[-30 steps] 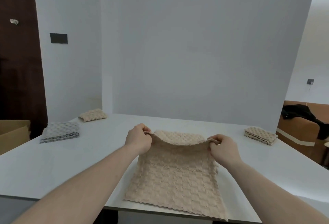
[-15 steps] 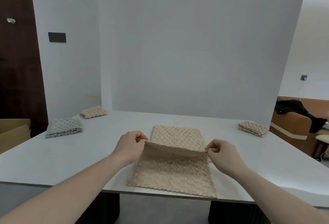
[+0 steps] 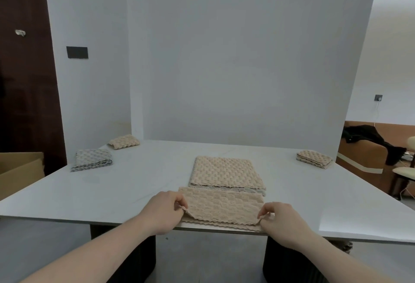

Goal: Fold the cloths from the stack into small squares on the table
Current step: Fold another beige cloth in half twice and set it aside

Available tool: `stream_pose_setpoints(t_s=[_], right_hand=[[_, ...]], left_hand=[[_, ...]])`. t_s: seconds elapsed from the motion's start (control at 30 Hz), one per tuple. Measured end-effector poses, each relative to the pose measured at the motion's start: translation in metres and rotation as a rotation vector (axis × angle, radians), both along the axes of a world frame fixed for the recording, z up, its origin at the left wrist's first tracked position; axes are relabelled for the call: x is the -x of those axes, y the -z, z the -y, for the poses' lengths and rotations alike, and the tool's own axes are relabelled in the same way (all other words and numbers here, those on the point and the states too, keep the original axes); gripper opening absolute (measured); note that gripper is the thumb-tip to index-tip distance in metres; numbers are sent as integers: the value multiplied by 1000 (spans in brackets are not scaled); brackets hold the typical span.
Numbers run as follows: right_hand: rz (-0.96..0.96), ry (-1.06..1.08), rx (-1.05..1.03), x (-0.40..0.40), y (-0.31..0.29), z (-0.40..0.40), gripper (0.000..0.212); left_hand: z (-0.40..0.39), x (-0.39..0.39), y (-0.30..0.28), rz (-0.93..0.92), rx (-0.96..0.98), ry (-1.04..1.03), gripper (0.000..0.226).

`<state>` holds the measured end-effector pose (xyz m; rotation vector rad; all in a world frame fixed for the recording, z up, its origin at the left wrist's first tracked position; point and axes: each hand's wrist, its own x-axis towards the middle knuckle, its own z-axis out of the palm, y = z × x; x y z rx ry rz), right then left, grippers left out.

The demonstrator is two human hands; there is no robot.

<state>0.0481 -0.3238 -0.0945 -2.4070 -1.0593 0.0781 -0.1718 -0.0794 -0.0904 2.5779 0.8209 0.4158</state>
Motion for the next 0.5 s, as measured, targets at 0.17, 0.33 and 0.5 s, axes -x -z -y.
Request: stream_pose_setpoints(t_s=[0.17,0.33,0.5], right_hand=[[-5,29,11,1,1,1,32],[-8,62,-24,-9,1,-9,44],[-69,114,-126,-21,8,-27,41]], left_hand=[[-3,3,2,-106,-34,12,15],[-4,-8,-3,-116,-123,-14,25],[-6,-20,-2,-114,-164,-75,37]])
